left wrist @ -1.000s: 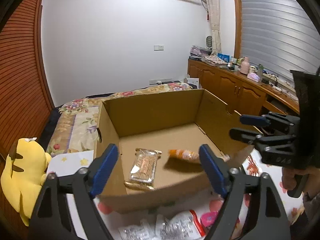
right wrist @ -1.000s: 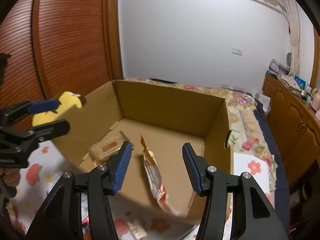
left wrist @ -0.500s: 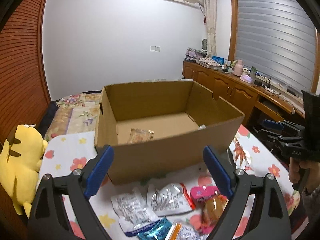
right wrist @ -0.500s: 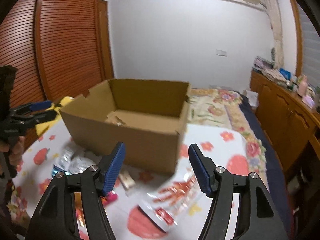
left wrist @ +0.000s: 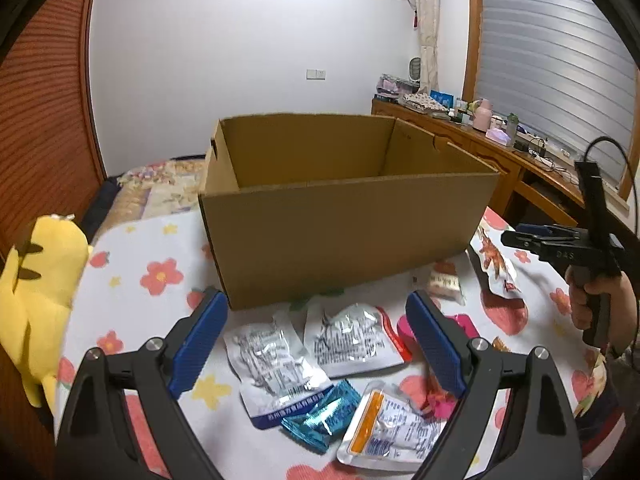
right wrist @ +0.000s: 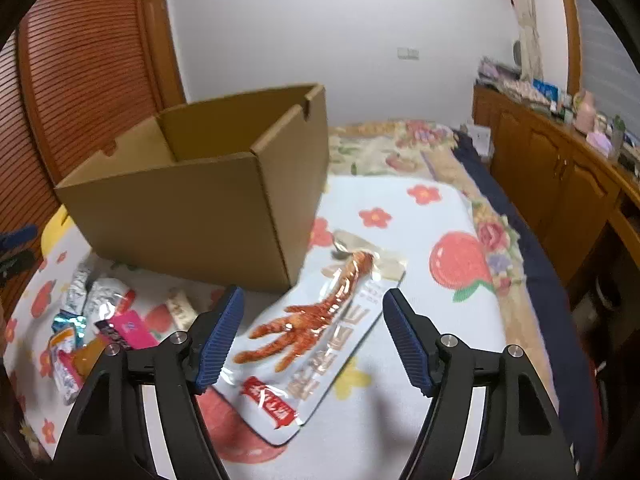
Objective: Organize snacks
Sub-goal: 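Grasp a silver sachet with the left tool while the right tool grasps the white chicken-feet packet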
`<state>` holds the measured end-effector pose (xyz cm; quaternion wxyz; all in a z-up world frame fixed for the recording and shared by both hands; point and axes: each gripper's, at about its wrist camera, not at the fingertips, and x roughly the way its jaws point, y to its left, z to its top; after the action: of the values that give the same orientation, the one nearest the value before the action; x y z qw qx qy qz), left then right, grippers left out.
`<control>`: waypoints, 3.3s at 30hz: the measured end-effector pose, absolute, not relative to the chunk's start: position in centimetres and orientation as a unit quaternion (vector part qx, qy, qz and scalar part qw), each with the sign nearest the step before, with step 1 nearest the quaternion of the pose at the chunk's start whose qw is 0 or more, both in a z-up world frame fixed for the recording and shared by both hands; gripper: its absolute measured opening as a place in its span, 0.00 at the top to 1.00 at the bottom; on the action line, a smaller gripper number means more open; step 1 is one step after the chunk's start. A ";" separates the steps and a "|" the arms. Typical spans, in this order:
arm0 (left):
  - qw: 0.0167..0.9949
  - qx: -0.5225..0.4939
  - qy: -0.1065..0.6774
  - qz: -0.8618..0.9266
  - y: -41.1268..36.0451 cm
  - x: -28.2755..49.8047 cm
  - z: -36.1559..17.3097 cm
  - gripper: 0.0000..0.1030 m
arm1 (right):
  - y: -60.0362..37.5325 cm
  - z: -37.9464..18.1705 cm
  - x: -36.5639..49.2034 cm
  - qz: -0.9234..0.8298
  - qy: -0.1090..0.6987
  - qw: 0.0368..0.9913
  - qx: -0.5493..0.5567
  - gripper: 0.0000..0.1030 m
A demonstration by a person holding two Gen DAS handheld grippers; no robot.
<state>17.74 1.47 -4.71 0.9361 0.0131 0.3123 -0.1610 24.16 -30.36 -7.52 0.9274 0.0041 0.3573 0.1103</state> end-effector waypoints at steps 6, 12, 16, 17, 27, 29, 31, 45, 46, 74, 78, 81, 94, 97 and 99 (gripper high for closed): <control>0.933 0.010 0.325 -0.154 1.9 17.7 -5.9 0.11 | -31.0 -9.3 25.6 0.096 0.388 0.917 0.015 0.28; 0.931 0.006 0.333 -0.148 2.2 17.7 -6.6 0.11 | -30.7 -10.2 26.3 0.096 0.403 0.910 0.018 0.28; 0.930 0.004 0.338 -0.140 2.4 17.7 -6.9 0.11 | -30.3 -10.7 26.6 0.093 0.414 0.906 0.013 0.28; 0.930 0.006 0.341 -0.136 2.5 17.8 -7.0 0.11 | -30.3 -10.8 26.7 0.092 0.417 0.904 0.013 0.28; 0.918 -0.001 0.380 -0.115 3.3 19.2 -8.5 0.12 | -30.2 -11.2 27.1 0.091 0.430 0.898 0.010 0.27; 0.916 -0.006 0.387 -0.111 3.4 19.6 -8.6 0.13 | -30.2 -11.2 27.1 0.091 0.430 0.898 0.011 0.27; 0.912 -0.011 0.396 -0.108 3.6 20.1 -8.8 0.20 | -30.1 -11.3 27.1 0.090 0.430 0.898 0.010 0.27; 0.885 -0.039 0.456 -0.089 4.1 22.5 -10.7 0.40 | -29.7 -11.4 27.2 0.089 0.430 0.898 0.000 0.26; 0.885 -0.036 0.456 -0.088 4.0 22.4 -10.9 0.40 | -29.7 -11.4 27.2 0.089 0.430 0.898 0.000 0.26; 0.900 0.002 0.426 -0.093 4.3 18.9 -11.0 0.48 | -29.5 -11.2 27.0 0.114 0.440 0.891 0.008 0.46; 0.900 -0.007 0.424 -0.095 4.6 18.8 -10.9 0.48 | -29.0 -10.8 26.5 0.125 0.445 0.887 0.003 0.58; 0.902 -0.002 0.420 -0.095 4.7 18.6 -10.9 0.48 | -29.9 -10.7 26.2 0.132 0.447 0.884 0.031 0.64; 0.908 -0.017 0.406 -0.100 5.0 17.6 -10.4 0.48 | -30.2 -8.8 23.4 0.149 0.415 0.896 0.048 0.80; 0.909 -0.021 0.404 -0.102 5.1 17.2 -10.3 0.48 | -30.7 -8.6 22.8 0.149 0.412 0.897 0.051 0.81; 0.910 -0.024 0.401 -0.103 5.1 17.0 -10.2 0.48 | -31.0 -8.7 22.3 0.147 0.412 0.898 0.054 0.81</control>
<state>17.00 5.13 -10.19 0.9100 -0.0240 0.4010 -0.1026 22.31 -30.97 -8.72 0.8976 0.0539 0.4121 0.1470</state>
